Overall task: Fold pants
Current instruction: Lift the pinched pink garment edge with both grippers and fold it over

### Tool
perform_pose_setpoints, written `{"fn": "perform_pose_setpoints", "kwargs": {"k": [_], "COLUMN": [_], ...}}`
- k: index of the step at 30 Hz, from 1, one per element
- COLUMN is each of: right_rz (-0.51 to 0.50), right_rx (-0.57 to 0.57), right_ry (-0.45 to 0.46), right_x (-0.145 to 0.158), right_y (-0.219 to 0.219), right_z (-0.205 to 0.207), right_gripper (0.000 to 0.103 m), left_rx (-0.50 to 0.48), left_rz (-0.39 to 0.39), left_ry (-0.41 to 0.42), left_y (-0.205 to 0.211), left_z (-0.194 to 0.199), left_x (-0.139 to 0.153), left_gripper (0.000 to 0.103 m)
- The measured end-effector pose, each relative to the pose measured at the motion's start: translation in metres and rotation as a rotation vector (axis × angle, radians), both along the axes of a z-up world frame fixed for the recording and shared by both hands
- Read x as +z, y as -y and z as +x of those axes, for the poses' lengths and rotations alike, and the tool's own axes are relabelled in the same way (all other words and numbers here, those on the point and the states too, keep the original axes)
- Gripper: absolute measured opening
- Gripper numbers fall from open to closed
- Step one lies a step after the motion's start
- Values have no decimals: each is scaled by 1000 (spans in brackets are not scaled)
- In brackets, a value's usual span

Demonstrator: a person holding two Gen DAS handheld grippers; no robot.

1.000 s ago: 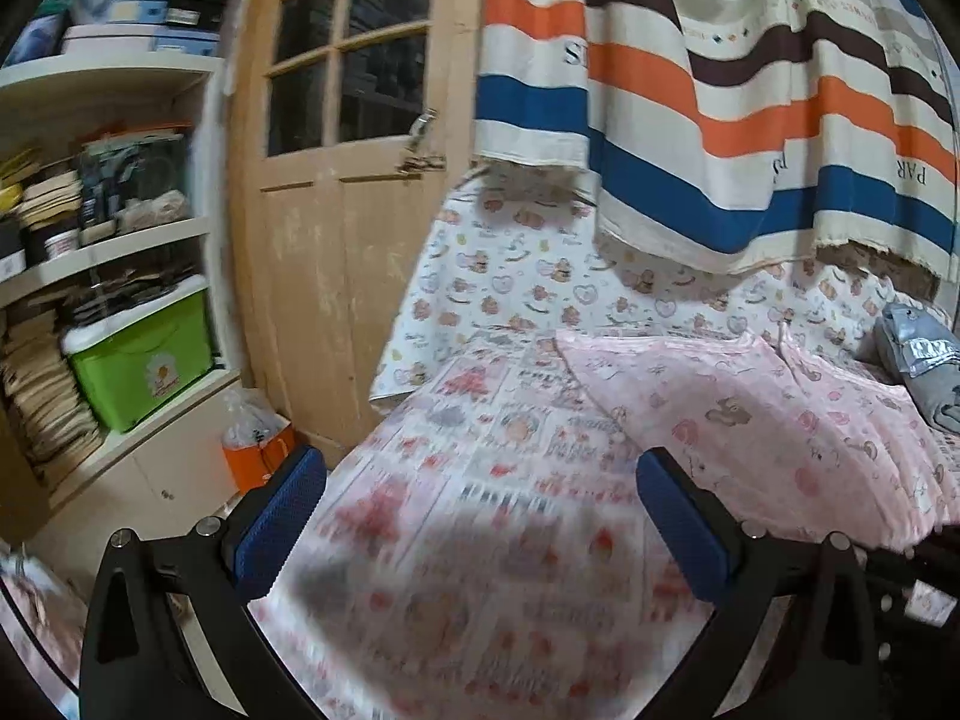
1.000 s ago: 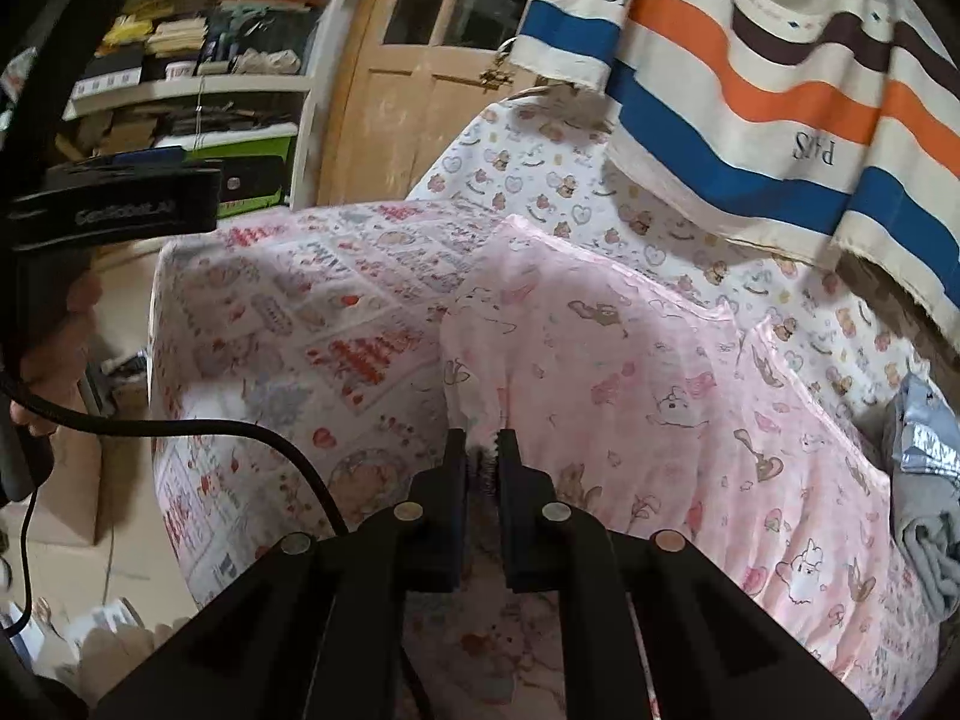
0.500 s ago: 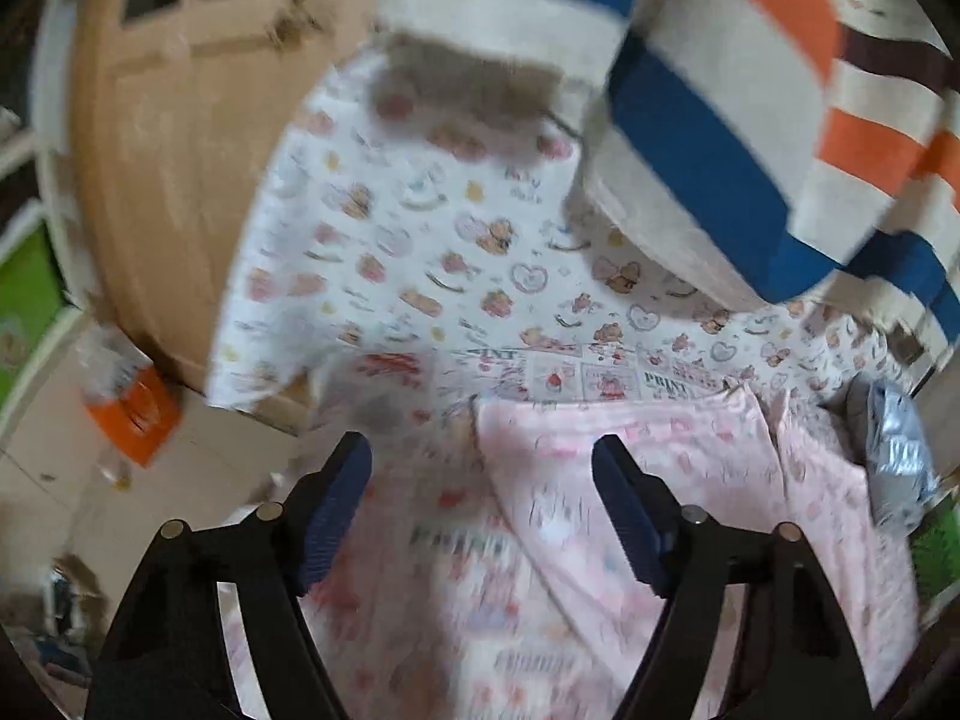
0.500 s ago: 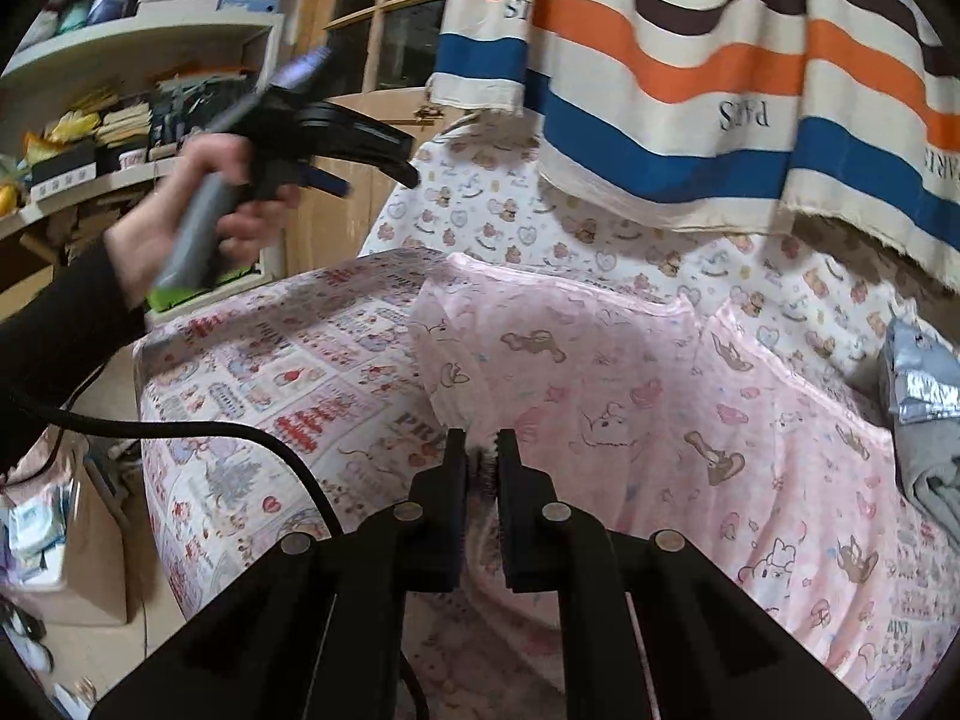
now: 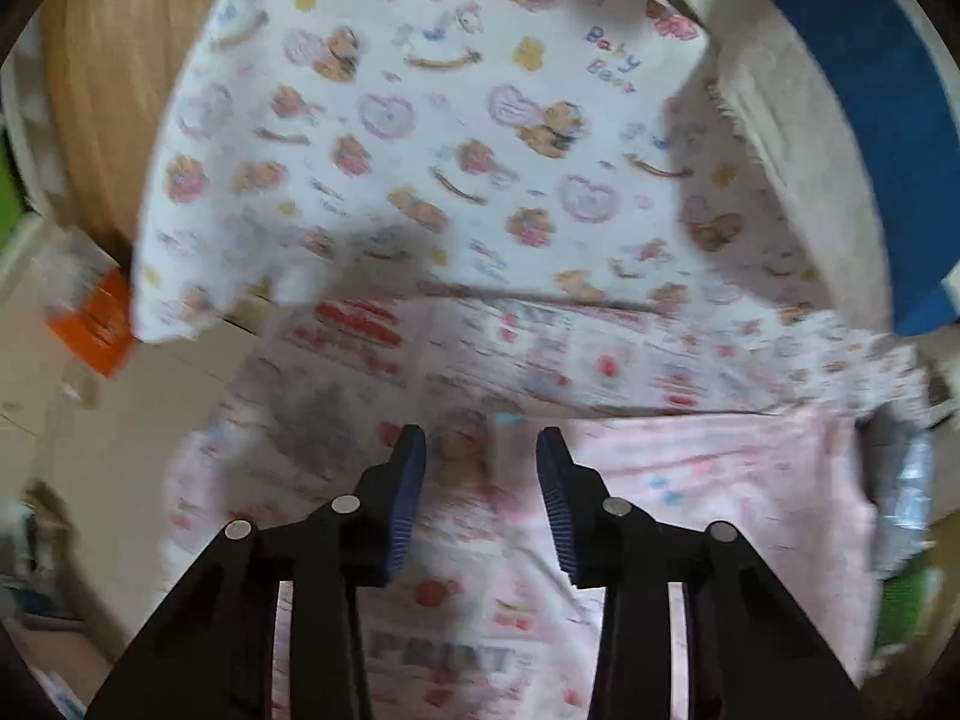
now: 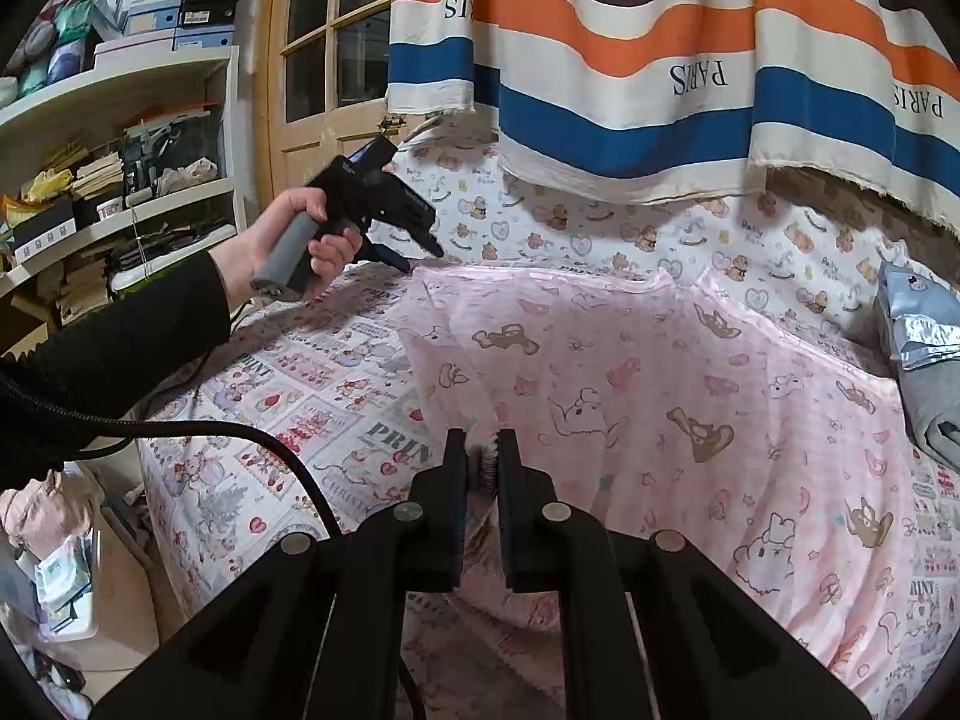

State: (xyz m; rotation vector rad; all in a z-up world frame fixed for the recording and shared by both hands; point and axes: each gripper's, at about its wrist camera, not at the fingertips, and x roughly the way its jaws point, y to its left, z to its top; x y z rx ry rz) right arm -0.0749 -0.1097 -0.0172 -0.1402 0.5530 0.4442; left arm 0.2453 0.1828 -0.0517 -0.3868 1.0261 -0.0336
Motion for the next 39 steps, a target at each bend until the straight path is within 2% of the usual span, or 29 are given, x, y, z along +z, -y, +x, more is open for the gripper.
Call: {"fn": "perform_pose_setpoints", "kwargs": {"k": [2,3,4,7,9,11,15,19,24,28,30,39], "right_rz": [-2,-1,0,1,3,5,15,56,85,93,99,116], "right_rx": [1,-2,-3,-2,-2,-3,-17,-59,-102,-132,-154,-236], "right_ry": [2,3,2,5,5,8,24,40,73,117,134,149], "right_x": [0,1,1,1,1,2,3,3,3,7,8,2], "right_y": [0,0,-1,0,2,3,10,25,41,54,61,95], "right_z": [-1,-1,-1,-1,-2,-2,-7,-13,-26,-41,-49,-85], "right_gripper": [9,9,9,9,9,9,9,9,9,9,9,9], "left_rx": [-21,-28,-34,-58,-59,-49,-66,-103,-204,-310,-357,-537], "left_rz": [-4,-10,-16,-6,-1,-9,24,-2,6,-1,26,42], "left_ry": [10,-2,-12,-7,2,25,71,115,191,199,216,199], "left_y": [1,2,3,10,13,14,28,55,115,172,204,333], "left_z": [2,4,5,7,7,7,10,17,27,35,36,26], "left_x": [0,-2,-4,-4,-3,2,21,46,85,107,116,124], "left_gripper": [28,17,12,11,2,2,2,2,2,2,2,2]}}
